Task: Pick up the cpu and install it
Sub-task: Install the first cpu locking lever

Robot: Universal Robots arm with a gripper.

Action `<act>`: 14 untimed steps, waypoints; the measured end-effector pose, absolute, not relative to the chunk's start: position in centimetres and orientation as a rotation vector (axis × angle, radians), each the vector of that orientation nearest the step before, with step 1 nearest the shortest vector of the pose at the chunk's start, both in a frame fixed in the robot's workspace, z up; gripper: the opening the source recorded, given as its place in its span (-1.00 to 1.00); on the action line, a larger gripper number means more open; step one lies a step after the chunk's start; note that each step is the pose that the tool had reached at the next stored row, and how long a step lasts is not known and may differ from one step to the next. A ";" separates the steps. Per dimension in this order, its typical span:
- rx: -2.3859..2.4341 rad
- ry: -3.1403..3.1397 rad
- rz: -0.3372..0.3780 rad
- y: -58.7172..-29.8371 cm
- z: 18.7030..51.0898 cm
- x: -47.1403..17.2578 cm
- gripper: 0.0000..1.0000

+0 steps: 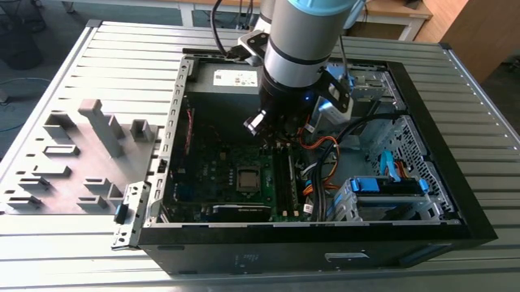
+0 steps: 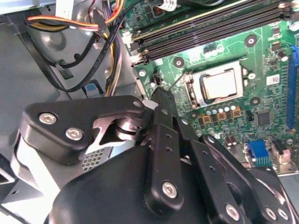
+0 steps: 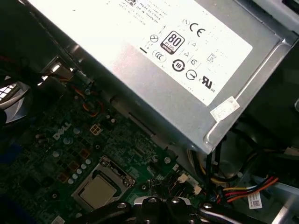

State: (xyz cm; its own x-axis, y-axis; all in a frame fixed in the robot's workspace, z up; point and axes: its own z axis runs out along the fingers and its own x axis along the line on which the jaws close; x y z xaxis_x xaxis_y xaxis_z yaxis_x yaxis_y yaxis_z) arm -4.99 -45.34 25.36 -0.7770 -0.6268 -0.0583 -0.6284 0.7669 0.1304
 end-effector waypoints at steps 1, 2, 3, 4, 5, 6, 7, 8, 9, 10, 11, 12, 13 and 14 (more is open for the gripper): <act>-1.048 2.941 0.223 -45.2 25.3 -5.0 -0.79; -1.052 2.940 0.223 -45.1 25.2 -5.0 -0.79; -1.057 2.939 0.223 -45.0 25.2 -5.0 -0.79; -1.061 2.937 0.223 -44.8 25.1 -5.0 -0.79; -1.066 2.936 0.223 -44.7 25.0 -5.0 -0.79; -1.071 2.935 0.222 -44.7 25.0 -5.0 -0.79; -1.076 2.934 0.220 -44.6 24.9 -5.0 -0.79; -1.080 2.933 0.217 -44.6 24.8 -5.0 -0.79; -1.084 2.933 0.215 -44.5 24.8 -5.0 -0.79; -1.089 2.932 0.213 -44.5 24.7 -5.0 -0.79; -1.093 2.931 0.212 -44.5 24.6 -5.0 -0.79; -1.098 2.930 0.211 -44.5 24.6 -5.0 -0.79; -1.103 2.928 0.210 -44.5 24.5 -5.0 -0.79; -1.108 2.927 0.209 -44.4 24.4 -5.0 -0.79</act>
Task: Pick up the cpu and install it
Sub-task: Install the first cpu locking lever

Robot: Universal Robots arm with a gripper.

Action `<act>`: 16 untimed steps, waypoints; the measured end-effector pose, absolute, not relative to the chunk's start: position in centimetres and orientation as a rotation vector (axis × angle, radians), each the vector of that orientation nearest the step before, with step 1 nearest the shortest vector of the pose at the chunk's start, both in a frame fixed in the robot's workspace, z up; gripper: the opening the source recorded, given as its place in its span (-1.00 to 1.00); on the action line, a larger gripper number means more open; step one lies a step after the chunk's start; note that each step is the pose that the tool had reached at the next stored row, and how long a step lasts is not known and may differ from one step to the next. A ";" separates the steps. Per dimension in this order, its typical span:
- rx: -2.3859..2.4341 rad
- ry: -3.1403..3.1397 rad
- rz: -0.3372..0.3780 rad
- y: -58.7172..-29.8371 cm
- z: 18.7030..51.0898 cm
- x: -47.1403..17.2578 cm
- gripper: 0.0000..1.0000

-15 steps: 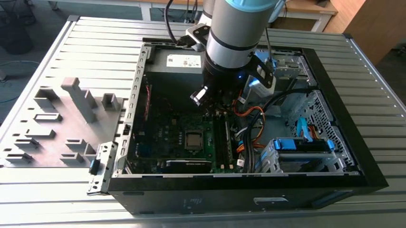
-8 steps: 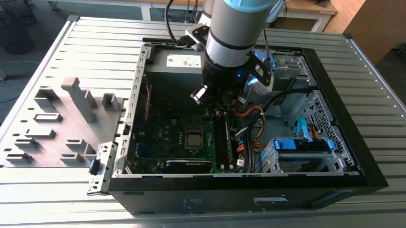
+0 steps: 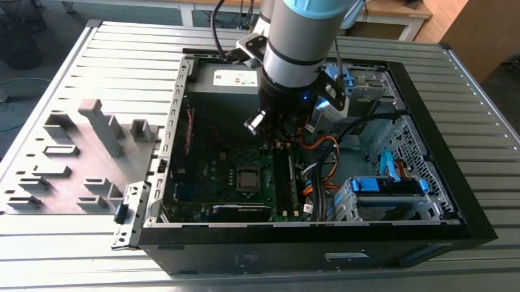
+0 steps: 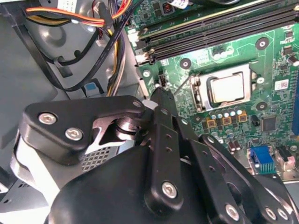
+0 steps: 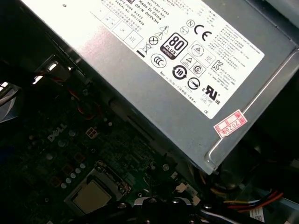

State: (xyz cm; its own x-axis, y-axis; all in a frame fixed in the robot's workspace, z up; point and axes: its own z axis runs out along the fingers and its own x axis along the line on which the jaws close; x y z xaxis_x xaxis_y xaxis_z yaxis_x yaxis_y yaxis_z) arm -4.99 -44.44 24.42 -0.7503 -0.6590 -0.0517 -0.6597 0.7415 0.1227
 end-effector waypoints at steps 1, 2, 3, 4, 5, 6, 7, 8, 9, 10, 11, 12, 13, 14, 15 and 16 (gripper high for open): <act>-1.114 2.925 0.208 -44.4 24.4 -5.0 -0.79; -1.119 2.924 0.207 -44.4 24.3 -5.0 -0.79; -1.125 2.922 0.207 -44.4 24.2 -5.0 -0.79; -1.131 2.920 0.206 -44.3 24.2 -5.0 -0.79; -1.137 2.919 0.205 -44.3 24.2 -5.0 -0.79; -1.143 2.917 0.203 -44.3 24.1 -5.0 -0.79; -1.149 2.915 0.202 -44.3 24.1 -5.0 -0.79; -1.156 2.914 0.200 -44.3 24.0 -5.0 -0.79; -1.163 2.912 0.197 -44.3 24.0 -5.0 -0.79; -1.170 2.911 0.194 -44.3 24.0 -5.0 -0.79; -1.177 2.910 0.189 -44.3 23.9 -5.0 -0.79; -1.183 2.910 0.185 -44.3 23.9 -5.0 -0.79; -1.189 2.909 0.182 -44.3 23.9 -5.0 -0.79; -1.195 2.907 0.179 -44.3 23.9 -5.0 -0.79; -1.200 2.906 0.176 -44.3 23.9 -5.0 -0.79; -1.207 2.905 0.174 -44.3 23.9 -5.1 -0.79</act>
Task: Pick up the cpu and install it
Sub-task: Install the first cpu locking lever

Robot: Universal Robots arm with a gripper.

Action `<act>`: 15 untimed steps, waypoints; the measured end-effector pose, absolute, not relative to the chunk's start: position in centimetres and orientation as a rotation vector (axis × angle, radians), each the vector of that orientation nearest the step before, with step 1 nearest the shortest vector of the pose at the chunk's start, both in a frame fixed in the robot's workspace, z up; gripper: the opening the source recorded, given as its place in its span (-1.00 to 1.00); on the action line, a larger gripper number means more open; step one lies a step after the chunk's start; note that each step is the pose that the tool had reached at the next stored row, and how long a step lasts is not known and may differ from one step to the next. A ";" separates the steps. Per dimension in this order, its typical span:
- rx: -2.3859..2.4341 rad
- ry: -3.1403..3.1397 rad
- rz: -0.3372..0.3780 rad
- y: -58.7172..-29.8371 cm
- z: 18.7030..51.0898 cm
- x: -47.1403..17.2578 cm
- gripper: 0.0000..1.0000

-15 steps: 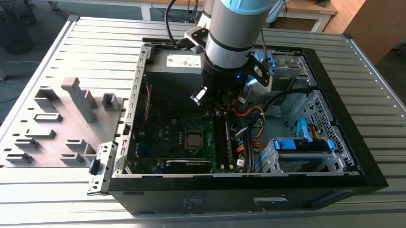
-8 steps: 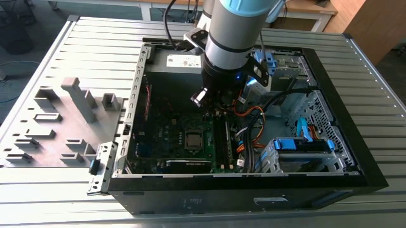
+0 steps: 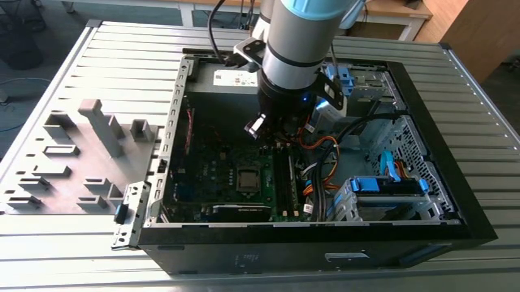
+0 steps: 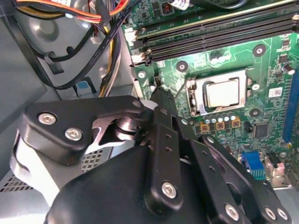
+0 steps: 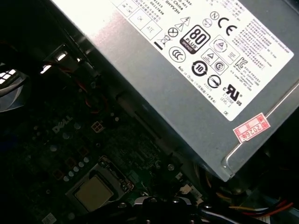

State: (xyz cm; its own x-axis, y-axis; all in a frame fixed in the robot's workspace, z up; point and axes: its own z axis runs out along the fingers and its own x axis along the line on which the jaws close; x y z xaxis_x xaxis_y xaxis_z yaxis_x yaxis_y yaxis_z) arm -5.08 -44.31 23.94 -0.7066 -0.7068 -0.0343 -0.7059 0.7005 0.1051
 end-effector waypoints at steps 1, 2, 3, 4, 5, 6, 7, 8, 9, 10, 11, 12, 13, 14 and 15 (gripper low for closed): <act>1.205 -2.886 -0.171 -44.3 23.9 -5.1 -0.79; 1.210 -2.883 -0.168 -44.3 23.9 -5.1 -0.79; 1.215 -2.880 -0.165 -44.3 23.9 -5.2 -0.79; 1.220 -2.877 -0.162 -44.3 24.0 -5.2 -0.79; 1.226 -2.874 -0.160 -44.4 24.0 -5.3 -0.79; 1.232 -2.871 -0.158 -44.4 23.9 -5.3 -0.79; 1.239 -2.867 -0.156 -44.4 23.9 -5.4 -0.79; 1.245 -2.864 -0.154 -44.4 23.9 -5.4 -0.79; 1.251 -2.860 -0.152 -44.4 23.9 -5.5 -0.79; 1.257 -2.857 -0.150 -44.4 23.9 -5.5 -0.79; 1.263 -2.853 -0.148 -44.4 23.9 -5.6 -0.79; 1.269 -2.850 -0.146 -44.4 23.9 -5.6 -0.79; 1.275 -2.846 -0.143 -44.4 23.9 -5.7 -0.79; 1.281 -2.843 -0.139 -44.4 23.9 -5.7 -0.79; 1.286 -2.839 -0.136 -44.5 23.9 -5.7 -0.79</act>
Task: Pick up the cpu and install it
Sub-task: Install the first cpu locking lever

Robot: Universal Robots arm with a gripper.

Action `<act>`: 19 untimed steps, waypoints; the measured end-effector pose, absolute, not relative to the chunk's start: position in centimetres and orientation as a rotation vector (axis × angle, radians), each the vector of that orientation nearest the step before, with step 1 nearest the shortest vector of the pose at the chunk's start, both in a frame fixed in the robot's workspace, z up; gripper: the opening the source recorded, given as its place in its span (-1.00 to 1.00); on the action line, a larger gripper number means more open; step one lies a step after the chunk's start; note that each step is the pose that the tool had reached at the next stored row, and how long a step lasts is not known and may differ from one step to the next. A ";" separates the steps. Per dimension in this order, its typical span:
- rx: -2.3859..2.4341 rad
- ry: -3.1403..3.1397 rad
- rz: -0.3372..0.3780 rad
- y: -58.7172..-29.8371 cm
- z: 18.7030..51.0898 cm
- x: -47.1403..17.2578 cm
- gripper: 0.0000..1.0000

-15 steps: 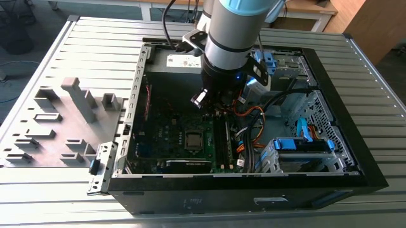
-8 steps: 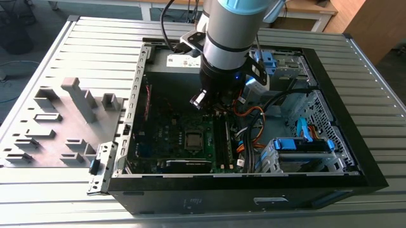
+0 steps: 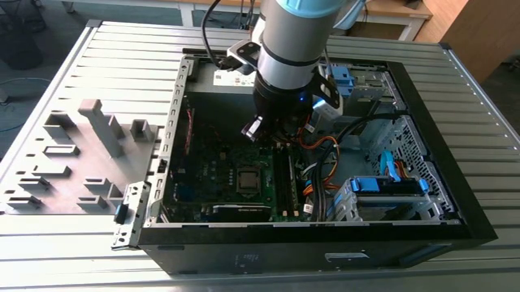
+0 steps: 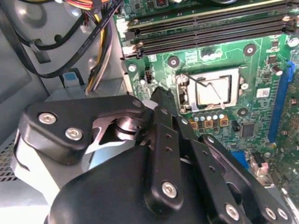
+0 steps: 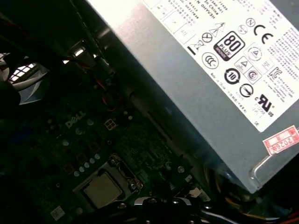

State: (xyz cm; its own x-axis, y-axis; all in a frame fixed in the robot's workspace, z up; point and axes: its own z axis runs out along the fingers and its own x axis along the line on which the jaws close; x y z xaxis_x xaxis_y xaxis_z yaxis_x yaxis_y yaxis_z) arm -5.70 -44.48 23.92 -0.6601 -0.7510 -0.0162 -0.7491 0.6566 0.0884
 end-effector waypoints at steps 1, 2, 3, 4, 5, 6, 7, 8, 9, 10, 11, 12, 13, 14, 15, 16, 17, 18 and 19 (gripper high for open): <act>1.290 -2.837 -0.136 -44.6 23.9 -5.7 -0.79; 1.293 -2.836 -0.136 -44.6 23.9 -5.8 -0.79; 1.296 -2.834 -0.135 -44.7 23.9 -5.8 -0.79; 1.298 -2.833 -0.135 -44.8 23.9 -5.8 -0.79; 1.300 -2.832 -0.135 -44.9 23.8 -5.9 -0.79; 1.301 -2.831 -0.135 -45.0 23.8 -5.9 -0.79; 1.303 -2.830 -0.135 -45.1 23.7 -5.9 -0.79; 1.304 -2.830 -0.134 -45.1 23.6 -6.0 -0.79; 1.304 -2.829 -0.134 -45.1 23.6 -6.0 -0.79; 1.306 -2.828 -0.133 -45.2 23.6 -6.0 -0.79; 1.307 -2.828 -0.132 -45.2 23.6 -6.0 -0.79; 1.307 -2.827 -0.131 -45.2 23.6 -6.0 -0.79; 1.307 -2.827 -0.131 -45.2 23.6 -6.0 -0.79; 1.307 -2.827 -0.131 -45.2 23.6 -6.0 -0.79; 1.307 -2.827 -0.131 -45.2 23.6 -6.0 -0.79; 1.307 -2.827 -0.131 -45.2 23.6 -6.0 -0.79; 1.307 -2.827 -0.131 -45.3 23.6 -6.0 -0.79; 1.307 -2.827 -0.131 -45.5 23.6 -6.0 -0.79; 1.307 -2.827 -0.131 -45.6 23.5 -6.0 -0.79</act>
State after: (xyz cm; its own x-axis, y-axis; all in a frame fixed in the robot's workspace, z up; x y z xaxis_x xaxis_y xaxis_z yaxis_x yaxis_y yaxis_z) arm -6.02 -45.64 23.54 -0.6484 -0.7612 -0.0135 -0.7592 0.6451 0.0865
